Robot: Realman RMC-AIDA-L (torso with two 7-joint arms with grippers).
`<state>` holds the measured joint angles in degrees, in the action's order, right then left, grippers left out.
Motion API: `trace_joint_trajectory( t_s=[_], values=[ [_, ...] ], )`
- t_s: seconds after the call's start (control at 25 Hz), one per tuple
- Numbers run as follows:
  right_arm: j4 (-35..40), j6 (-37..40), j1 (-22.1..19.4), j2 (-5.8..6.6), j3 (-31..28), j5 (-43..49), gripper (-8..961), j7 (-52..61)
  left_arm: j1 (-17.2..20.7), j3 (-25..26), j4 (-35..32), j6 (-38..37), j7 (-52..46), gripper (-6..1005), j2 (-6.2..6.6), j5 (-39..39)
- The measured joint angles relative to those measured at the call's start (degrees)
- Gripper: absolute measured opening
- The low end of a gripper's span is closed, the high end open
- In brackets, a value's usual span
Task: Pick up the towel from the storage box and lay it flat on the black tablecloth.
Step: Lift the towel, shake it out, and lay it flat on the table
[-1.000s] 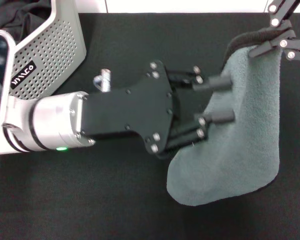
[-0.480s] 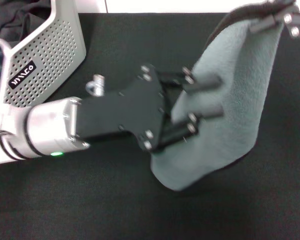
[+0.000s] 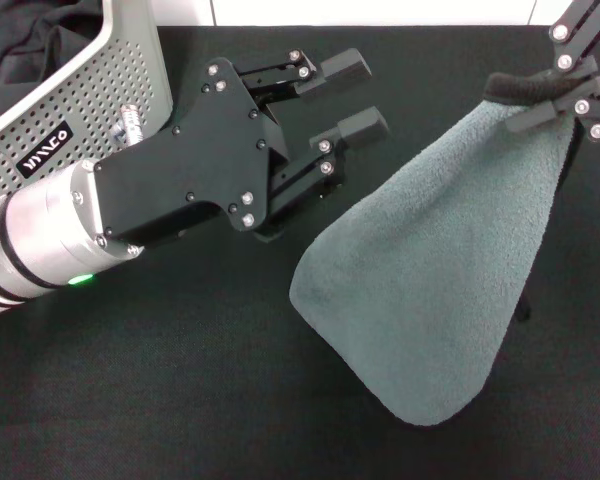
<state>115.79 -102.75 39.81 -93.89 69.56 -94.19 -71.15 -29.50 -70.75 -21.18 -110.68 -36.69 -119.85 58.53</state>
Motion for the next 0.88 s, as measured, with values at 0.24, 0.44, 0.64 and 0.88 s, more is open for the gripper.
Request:
trace_joint_trajectory(
  t_s=[0.24,0.44,0.64,0.88],
  values=[
    [-0.4,0.0,0.2,-0.17,0.1,0.8,20,-1.4,-3.1,-0.4,0.0,-0.2,-3.0,331,0.09,6.6],
    [-0.9,0.0,0.6,-0.65,-0.1,1.1,20,-3.2,-5.5,-1.0,0.5,-0.2,-3.6,330,-0.33,10.0],
    [-2.0,0.2,0.4,-2.06,-2.0,1.7,21,-4.4,-6.2,-3.9,0.1,-0.2,-3.8,330,-0.34,9.8],
    [-4.0,0.2,-0.5,-5.00,-7.2,1.9,21,-6.6,-5.6,-4.2,0.4,-1.4,-3.5,330,-0.46,9.2]
  ],
)
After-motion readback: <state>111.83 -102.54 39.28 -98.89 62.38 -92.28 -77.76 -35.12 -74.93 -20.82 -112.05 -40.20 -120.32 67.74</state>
